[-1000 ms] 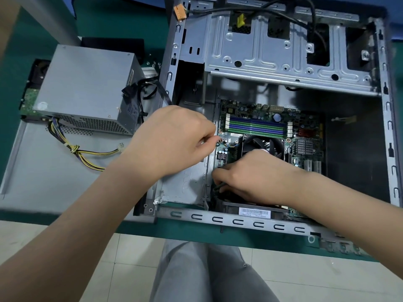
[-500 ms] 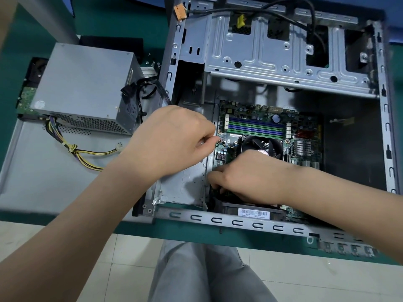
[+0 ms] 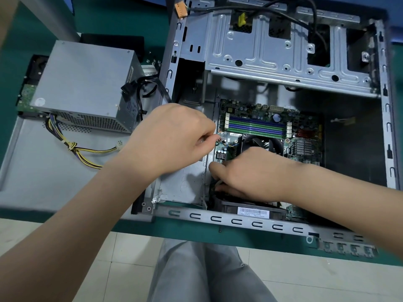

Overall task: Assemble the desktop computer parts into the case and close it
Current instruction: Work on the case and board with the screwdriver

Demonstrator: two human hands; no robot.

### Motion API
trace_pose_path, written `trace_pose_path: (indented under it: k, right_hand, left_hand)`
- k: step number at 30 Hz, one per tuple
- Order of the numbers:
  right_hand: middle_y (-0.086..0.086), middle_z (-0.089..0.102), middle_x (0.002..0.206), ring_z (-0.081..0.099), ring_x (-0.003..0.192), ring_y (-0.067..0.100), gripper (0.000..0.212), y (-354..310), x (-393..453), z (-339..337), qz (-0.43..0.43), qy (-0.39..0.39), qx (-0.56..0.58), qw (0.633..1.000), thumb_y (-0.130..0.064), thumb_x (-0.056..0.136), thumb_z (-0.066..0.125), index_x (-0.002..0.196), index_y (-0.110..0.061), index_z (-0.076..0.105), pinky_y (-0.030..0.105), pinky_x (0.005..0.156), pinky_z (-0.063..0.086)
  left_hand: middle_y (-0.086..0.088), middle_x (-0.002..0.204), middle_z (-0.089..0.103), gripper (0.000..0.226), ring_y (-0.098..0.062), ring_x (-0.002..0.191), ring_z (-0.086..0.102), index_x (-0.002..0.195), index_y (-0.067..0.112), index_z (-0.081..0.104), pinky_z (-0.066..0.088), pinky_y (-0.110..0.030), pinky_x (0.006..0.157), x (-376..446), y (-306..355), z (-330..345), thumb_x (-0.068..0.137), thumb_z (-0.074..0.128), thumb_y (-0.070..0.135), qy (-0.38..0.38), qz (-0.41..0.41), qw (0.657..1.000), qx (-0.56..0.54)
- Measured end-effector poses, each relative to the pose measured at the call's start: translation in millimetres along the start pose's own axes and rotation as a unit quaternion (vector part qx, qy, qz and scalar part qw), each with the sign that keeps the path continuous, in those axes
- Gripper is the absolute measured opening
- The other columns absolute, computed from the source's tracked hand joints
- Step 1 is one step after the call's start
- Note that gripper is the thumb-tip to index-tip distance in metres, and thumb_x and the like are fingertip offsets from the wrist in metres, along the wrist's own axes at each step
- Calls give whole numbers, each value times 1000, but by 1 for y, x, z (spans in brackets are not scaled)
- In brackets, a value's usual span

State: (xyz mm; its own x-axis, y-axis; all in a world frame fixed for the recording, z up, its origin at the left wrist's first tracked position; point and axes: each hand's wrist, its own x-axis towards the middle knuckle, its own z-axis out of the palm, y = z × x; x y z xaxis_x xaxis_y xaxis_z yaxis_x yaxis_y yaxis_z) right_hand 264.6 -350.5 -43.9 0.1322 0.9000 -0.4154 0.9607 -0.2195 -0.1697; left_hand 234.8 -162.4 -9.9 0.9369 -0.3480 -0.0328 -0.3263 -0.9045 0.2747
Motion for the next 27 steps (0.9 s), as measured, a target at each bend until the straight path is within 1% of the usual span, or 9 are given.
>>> trace_pose_path:
  k: [2, 5, 9, 13, 16, 19, 21, 23, 27]
  right_hand:
    - [-5, 37, 61, 32, 49, 24, 22, 1, -1, -4, -10, -7, 13, 1000, -26, 95, 42, 95, -18, 22, 34, 48, 38]
    - [-2, 53, 71, 37, 50, 25, 25, -1, 1, -6, -5, -16, 4, 1000, -23, 95, 44, 94, -20, 19, 34, 50, 42]
    - [1, 57, 75, 43, 54, 28, 14, -2, 2, -5, -29, -3, -17, 999, -27, 96, 42, 108, -19, 40, 30, 49, 38]
    - [1, 59, 74, 41, 55, 28, 28, 1, 2, -6, -8, 11, -34, 999, -40, 102, 29, 100, -19, 48, 29, 51, 37]
    - [-4, 41, 61, 36, 50, 26, 19, 0, 1, -5, -12, -10, -24, 1000, -36, 101, 33, 96, -18, 31, 32, 50, 42]
    - [-2, 41, 61, 35, 44, 23, 33, 0, -1, -7, -11, -39, -15, 999, -19, 93, 42, 88, -19, 9, 33, 46, 38]
    - [-2, 39, 60, 36, 44, 22, 22, -1, 0, -8, -17, -41, -43, 998, -11, 90, 44, 96, -15, 24, 32, 44, 37]
    - [-3, 34, 56, 36, 45, 25, 11, -3, 0, -7, -18, -31, -81, 996, -15, 93, 46, 100, -13, 37, 30, 43, 35]
    - [0, 60, 65, 37, 50, 27, 17, -6, 0, -3, 1, -14, -101, 995, -25, 99, 43, 86, -18, 34, 29, 47, 38]
  left_hand:
    - [4, 63, 51, 35, -23, 63, 50, 66, 15, 55, 37, -32, 59, 0, 0, 0, 92, 44, 36, 0, 0, 1000, -4]
    - [4, 63, 51, 35, -23, 62, 50, 66, 15, 55, 36, -32, 59, 0, 0, 0, 91, 43, 36, 1, -2, 1000, -4]
    - [3, 63, 51, 35, -23, 62, 50, 66, 14, 55, 33, -31, 58, 0, -1, 0, 92, 43, 36, 2, 0, 1000, 1]
    - [4, 64, 52, 36, -23, 63, 50, 68, 15, 55, 36, -32, 59, 0, -1, 0, 91, 40, 37, -1, -3, 1000, -3]
    - [3, 65, 53, 36, -22, 63, 51, 68, 15, 56, 35, -31, 60, 0, -1, 0, 92, 41, 37, 1, -5, 1000, -4]
    - [3, 65, 53, 36, -22, 63, 50, 68, 15, 57, 32, -30, 60, 0, 0, 1, 92, 42, 37, 4, -4, 1000, -1]
    - [3, 64, 53, 36, -22, 63, 50, 69, 14, 57, 30, -29, 60, 0, 0, 1, 92, 42, 38, 3, -5, 1000, 0]
    - [3, 63, 53, 36, -22, 62, 50, 68, 14, 57, 30, -29, 59, 0, 0, 1, 93, 44, 37, 4, -7, 1000, 1]
    - [4, 63, 51, 34, -23, 61, 48, 67, 14, 56, 32, -30, 58, -1, 0, 0, 92, 47, 35, 5, -9, 1000, 0]
